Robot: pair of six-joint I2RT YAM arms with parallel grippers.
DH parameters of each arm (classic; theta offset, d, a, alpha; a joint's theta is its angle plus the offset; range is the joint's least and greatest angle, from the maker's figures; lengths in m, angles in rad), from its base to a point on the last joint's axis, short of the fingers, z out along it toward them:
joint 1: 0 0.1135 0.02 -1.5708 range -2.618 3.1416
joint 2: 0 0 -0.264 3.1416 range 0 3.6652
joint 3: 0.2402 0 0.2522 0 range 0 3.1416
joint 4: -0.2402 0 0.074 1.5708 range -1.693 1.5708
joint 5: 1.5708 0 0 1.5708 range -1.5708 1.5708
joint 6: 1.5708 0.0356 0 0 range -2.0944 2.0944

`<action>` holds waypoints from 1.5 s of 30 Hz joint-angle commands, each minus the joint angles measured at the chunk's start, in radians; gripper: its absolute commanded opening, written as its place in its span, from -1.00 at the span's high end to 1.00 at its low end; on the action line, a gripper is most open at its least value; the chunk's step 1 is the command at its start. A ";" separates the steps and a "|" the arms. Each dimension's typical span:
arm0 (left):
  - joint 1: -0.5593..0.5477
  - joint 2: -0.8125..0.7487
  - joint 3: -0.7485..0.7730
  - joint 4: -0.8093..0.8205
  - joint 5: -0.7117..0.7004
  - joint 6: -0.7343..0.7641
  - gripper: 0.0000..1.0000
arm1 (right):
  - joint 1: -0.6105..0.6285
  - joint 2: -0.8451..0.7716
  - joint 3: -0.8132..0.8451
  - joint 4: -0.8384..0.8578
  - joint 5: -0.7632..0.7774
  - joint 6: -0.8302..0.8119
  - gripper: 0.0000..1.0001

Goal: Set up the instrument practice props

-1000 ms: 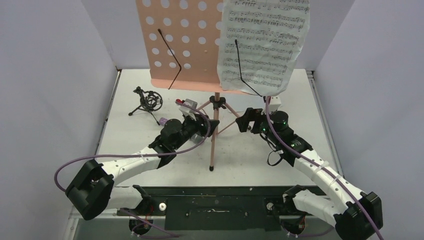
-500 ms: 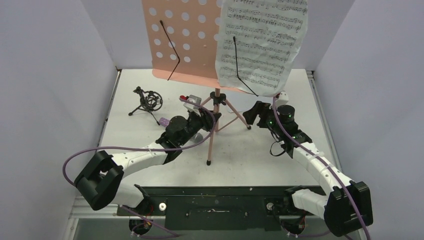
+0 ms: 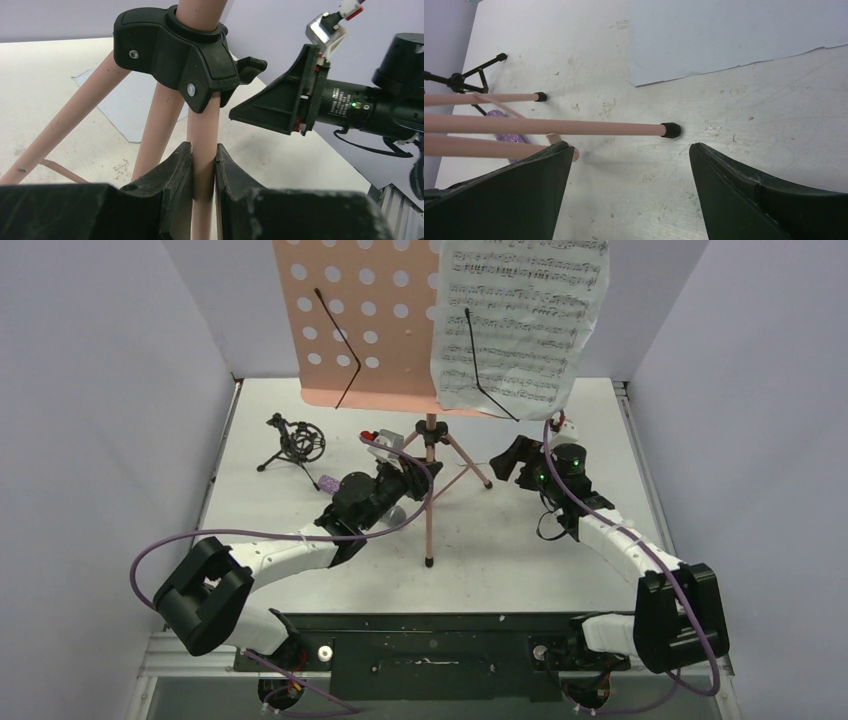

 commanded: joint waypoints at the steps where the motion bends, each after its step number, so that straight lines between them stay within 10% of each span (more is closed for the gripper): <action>1: 0.015 -0.016 0.002 0.053 -0.049 -0.038 0.79 | -0.064 0.077 0.030 0.110 -0.043 0.051 -0.80; 8: 0.014 -0.060 0.010 0.013 0.022 -0.017 -0.10 | -0.175 0.218 0.036 0.179 -0.122 0.136 -0.79; 17: 0.016 -0.122 0.023 -0.059 0.106 -0.007 -0.58 | -0.224 0.394 0.141 0.078 -0.023 0.181 -0.79; 30: 0.019 -0.407 -0.170 -0.145 0.082 0.005 -0.69 | -0.171 0.696 0.521 -0.064 -0.053 0.100 -0.91; 38: 0.018 -0.581 -0.317 -0.212 0.007 -0.046 -0.69 | -0.027 1.008 1.023 -0.525 0.160 -0.129 -0.89; 45: 0.016 -0.705 -0.392 -0.288 -0.021 -0.076 -0.69 | -0.003 1.108 1.125 -0.677 0.295 -0.184 -0.89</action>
